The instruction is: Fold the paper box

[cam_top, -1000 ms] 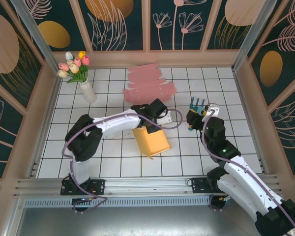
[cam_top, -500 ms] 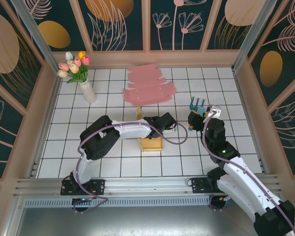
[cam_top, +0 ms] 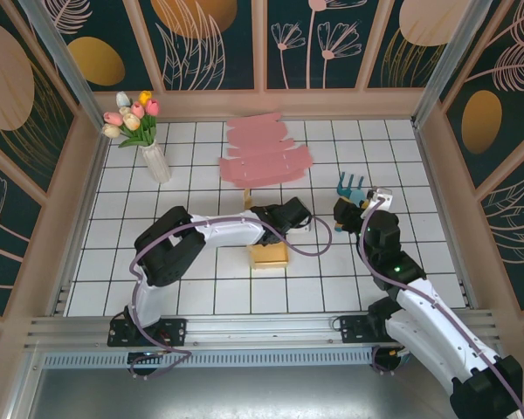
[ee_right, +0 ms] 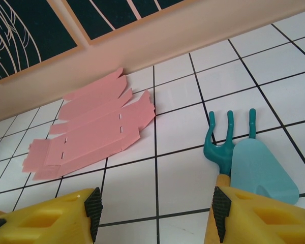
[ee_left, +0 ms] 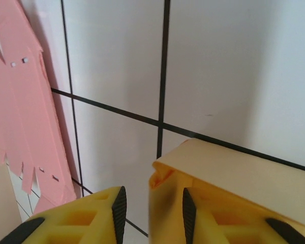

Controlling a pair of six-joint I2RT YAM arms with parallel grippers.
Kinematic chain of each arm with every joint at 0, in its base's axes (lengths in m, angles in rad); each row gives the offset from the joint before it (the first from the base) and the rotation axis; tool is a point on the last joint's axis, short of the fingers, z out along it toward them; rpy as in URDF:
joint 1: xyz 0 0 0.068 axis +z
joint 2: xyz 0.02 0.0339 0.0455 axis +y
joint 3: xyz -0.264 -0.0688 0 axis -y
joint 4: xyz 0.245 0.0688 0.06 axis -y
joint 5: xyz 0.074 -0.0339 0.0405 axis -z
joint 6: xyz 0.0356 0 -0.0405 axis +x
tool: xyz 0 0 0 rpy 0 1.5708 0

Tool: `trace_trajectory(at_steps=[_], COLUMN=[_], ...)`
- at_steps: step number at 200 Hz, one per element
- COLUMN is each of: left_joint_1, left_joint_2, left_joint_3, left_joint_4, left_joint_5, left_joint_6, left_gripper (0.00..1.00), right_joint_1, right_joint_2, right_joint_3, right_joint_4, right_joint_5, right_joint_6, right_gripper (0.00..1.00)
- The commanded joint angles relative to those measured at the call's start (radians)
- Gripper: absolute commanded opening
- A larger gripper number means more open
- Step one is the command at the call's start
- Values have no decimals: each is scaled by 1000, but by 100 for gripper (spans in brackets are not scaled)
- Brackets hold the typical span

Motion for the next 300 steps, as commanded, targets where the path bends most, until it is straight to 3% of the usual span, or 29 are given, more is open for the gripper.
trace_trajectory(at_steps=[1,55,97,120,155,188,240,300], left_joint_1=[-3,-13,-28,-27,-25,-26,-25,-25], left_joint_2=[-46,-137,-346,-465,-641,-703,-681,-670], left_joint_3=[0,33,-9,-48,-199,-272,-292,-306], left_joint_4=[-11,73,192,112,68,59,-43,-129], left_joint_5=[-3,14,-19,-128,-80,27,-52,-4], left_joint_6=[-14,-140,-541,-844,-1060,-1136,-1144,-1149], left_gripper=[39,38,40,51,61,64,63,55], right_joint_1=[-7,-7,-8,-9,-8,-9,-9,-9], right_joint_2=[-14,-9,2,7,18,25,35,60], right_joint_3=[-14,-17,-17,-17,-16,-13,-12,-6], right_joint_4=[39,42,47,44,53,49,51,52], right_joint_5=[-8,-16,-22,-31,-44,-52,-66,-80], right_joint_6=[19,1,-10,-14,-14,-15,-32,-37], right_gripper=[62,63,63,63,63,63,63,63])
